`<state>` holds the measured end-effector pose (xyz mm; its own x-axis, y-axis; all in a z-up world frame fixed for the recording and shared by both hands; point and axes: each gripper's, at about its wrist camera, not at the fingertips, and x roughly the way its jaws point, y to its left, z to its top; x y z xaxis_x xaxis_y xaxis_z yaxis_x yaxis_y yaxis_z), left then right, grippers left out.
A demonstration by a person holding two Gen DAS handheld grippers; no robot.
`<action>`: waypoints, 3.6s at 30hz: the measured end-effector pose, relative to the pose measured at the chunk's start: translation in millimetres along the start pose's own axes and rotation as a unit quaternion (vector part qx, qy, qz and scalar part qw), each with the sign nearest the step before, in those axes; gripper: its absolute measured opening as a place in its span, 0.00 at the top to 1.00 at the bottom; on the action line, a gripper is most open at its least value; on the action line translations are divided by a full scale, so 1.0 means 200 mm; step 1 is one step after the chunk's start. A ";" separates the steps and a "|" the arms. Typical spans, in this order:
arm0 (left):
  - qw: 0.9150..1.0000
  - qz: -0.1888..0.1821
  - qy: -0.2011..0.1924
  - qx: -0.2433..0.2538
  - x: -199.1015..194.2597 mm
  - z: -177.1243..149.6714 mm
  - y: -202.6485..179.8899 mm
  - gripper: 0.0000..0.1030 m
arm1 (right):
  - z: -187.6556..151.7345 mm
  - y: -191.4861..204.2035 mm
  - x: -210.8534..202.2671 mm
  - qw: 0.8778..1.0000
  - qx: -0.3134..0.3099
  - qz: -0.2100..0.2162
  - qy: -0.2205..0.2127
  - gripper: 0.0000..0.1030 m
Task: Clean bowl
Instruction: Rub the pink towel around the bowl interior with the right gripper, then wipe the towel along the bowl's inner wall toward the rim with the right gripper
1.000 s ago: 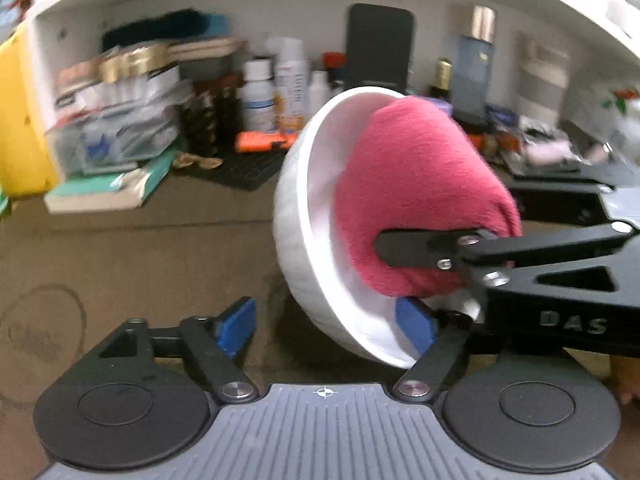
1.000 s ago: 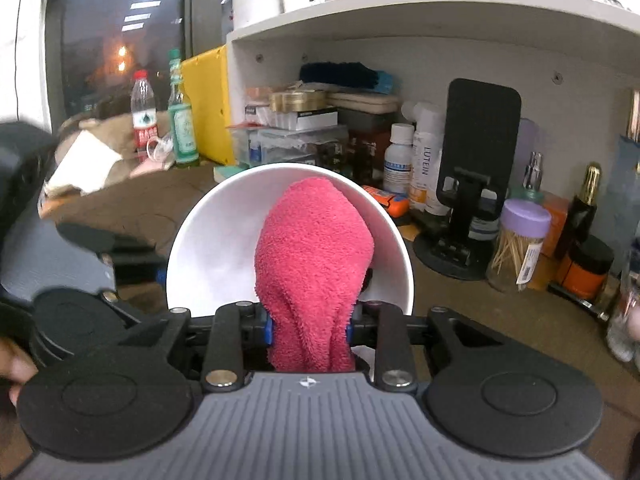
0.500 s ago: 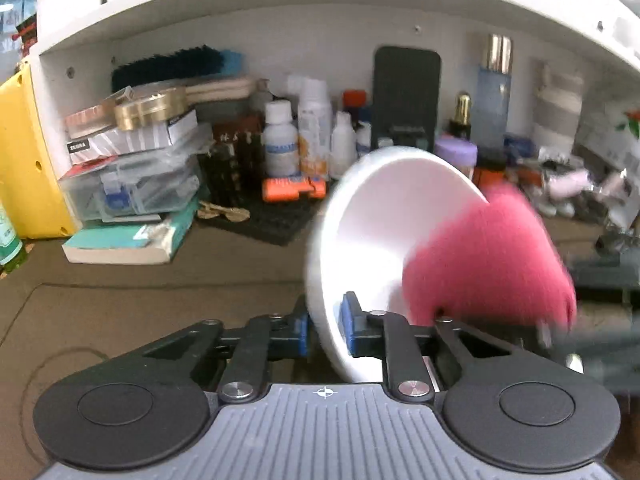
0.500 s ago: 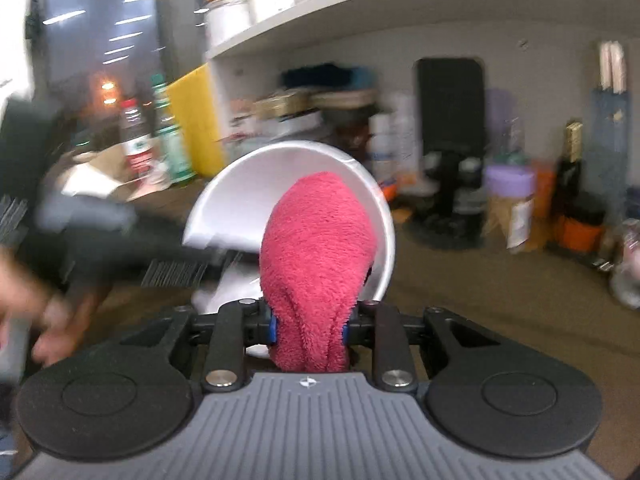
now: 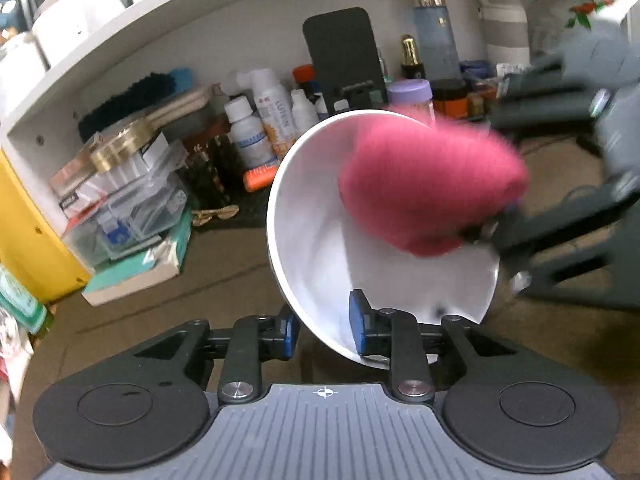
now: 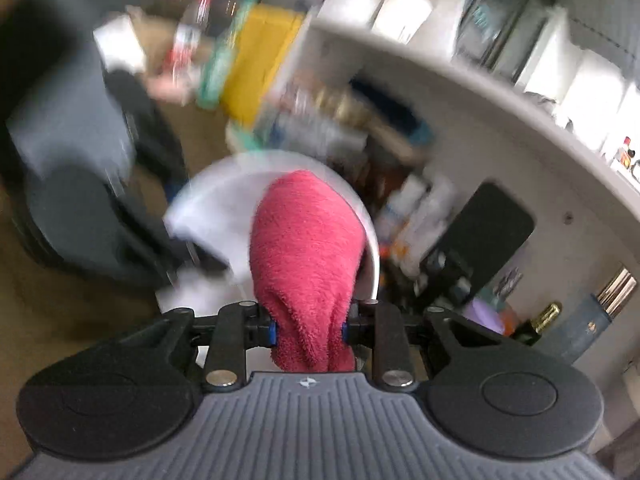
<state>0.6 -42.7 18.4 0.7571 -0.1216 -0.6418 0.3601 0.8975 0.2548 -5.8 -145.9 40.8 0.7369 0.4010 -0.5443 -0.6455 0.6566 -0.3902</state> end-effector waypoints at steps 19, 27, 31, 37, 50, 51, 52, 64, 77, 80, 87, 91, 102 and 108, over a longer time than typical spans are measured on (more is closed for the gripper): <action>0.987 -0.013 -0.022 -0.159 0.02 -0.07 -0.07 0.70 | -0.24 -0.25 -0.03 0.928 0.336 0.146 -0.065 0.74; 0.993 -0.019 -0.007 -0.114 -0.02 -0.06 -0.02 0.75 | -0.06 -0.06 -0.24 0.985 0.133 0.052 -0.096 0.74; 0.996 -0.005 -0.003 -0.086 -0.04 -0.05 -0.03 0.76 | -0.06 -0.09 -0.11 0.980 0.173 0.086 -0.051 0.74; 0.999 0.019 -0.008 -0.050 -0.05 -0.03 -0.07 0.75 | -0.16 -0.20 0.02 0.928 0.328 0.176 0.003 0.72; 1.000 -0.016 0.006 -0.013 -0.04 -0.04 -0.04 0.68 | 0.02 -0.20 -0.09 0.955 0.246 0.148 -0.076 0.72; 1.000 -0.016 0.005 -0.012 -0.04 -0.04 -0.04 0.68 | 0.05 -0.18 -0.10 0.965 0.218 0.130 -0.068 0.72; 1.000 -0.016 0.005 -0.012 -0.04 -0.04 -0.04 0.68 | 0.05 -0.19 -0.09 0.965 0.222 0.130 -0.059 0.72; 0.990 0.007 -0.019 -0.136 0.03 -0.05 -0.05 0.38 | -0.25 -0.26 0.06 0.900 0.404 0.165 -0.016 0.75; 0.995 -0.012 -0.016 -0.099 -0.01 -0.04 -0.05 0.74 | -0.26 -0.34 -0.14 0.888 0.405 0.194 -0.097 0.72; 0.998 -0.026 0.000 -0.062 -0.04 -0.04 -0.04 0.74 | -0.10 -0.19 -0.15 0.967 0.222 0.106 -0.071 0.72; 0.999 -0.036 0.012 -0.023 -0.06 -0.04 -0.03 0.71 | 0.01 0.18 -0.08 0.988 -0.146 -0.037 -0.019 0.71; 0.999 -0.031 0.001 -0.020 -0.06 -0.05 -0.04 0.70 | -0.05 0.18 -0.02 0.991 -0.126 -0.039 -0.011 0.69; 0.997 -0.018 -0.015 -0.073 -0.04 -0.03 0.00 0.46 | -0.23 -0.19 0.04 0.931 0.312 0.191 -0.017 0.72; 0.994 -0.020 -0.008 -0.108 0.00 -0.08 0.00 0.40 | -0.29 -0.24 0.03 0.902 0.370 0.218 -0.044 0.62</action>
<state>-7.7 -35.2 7.5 0.7539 -0.1633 -0.6364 0.2653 0.9618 0.0675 17.0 -212.1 13.1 0.4793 0.7515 -0.4533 -0.5911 0.6582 0.4663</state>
